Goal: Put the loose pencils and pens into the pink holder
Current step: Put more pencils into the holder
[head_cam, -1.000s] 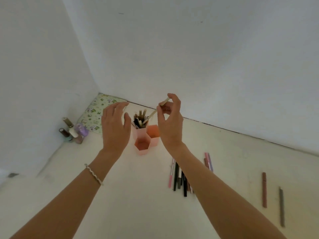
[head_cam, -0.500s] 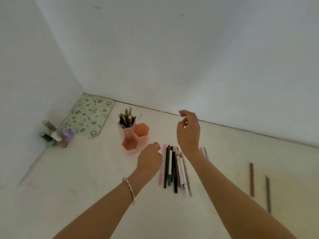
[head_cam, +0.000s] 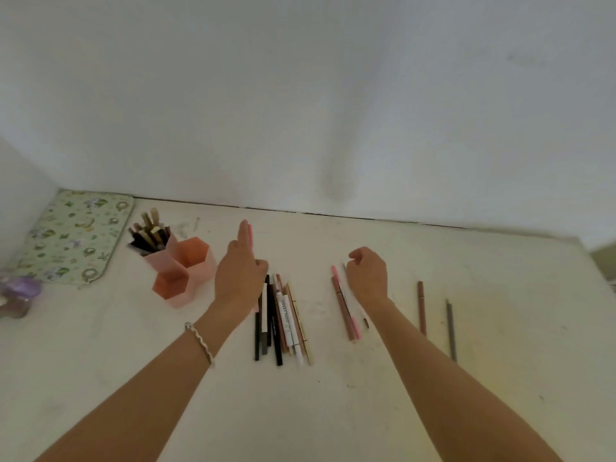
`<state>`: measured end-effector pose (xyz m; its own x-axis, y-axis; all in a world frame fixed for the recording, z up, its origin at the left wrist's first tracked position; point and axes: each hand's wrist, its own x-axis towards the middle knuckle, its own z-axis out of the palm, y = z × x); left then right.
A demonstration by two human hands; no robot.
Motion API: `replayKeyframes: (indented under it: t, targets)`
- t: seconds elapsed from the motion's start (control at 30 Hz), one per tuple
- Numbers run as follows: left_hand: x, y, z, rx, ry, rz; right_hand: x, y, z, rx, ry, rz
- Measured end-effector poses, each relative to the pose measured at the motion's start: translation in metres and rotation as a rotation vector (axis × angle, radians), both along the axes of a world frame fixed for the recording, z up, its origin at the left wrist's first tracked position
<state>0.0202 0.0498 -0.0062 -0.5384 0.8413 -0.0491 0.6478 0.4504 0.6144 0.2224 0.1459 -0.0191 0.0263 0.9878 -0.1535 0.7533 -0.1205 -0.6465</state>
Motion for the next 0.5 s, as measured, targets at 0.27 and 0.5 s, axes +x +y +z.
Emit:
replayKeyframes:
  t: [0.27, 0.5]
  targets:
    - [0.02, 0.017, 0.023, 0.129, -0.124, -0.039, 0.021, -0.013, -0.03, -0.158, -0.294, 0.122]
    - [-0.005, 0.012, 0.049, 0.415, -0.141, 0.004, -0.001, 0.0, 0.005, 0.185, -0.105, 0.165]
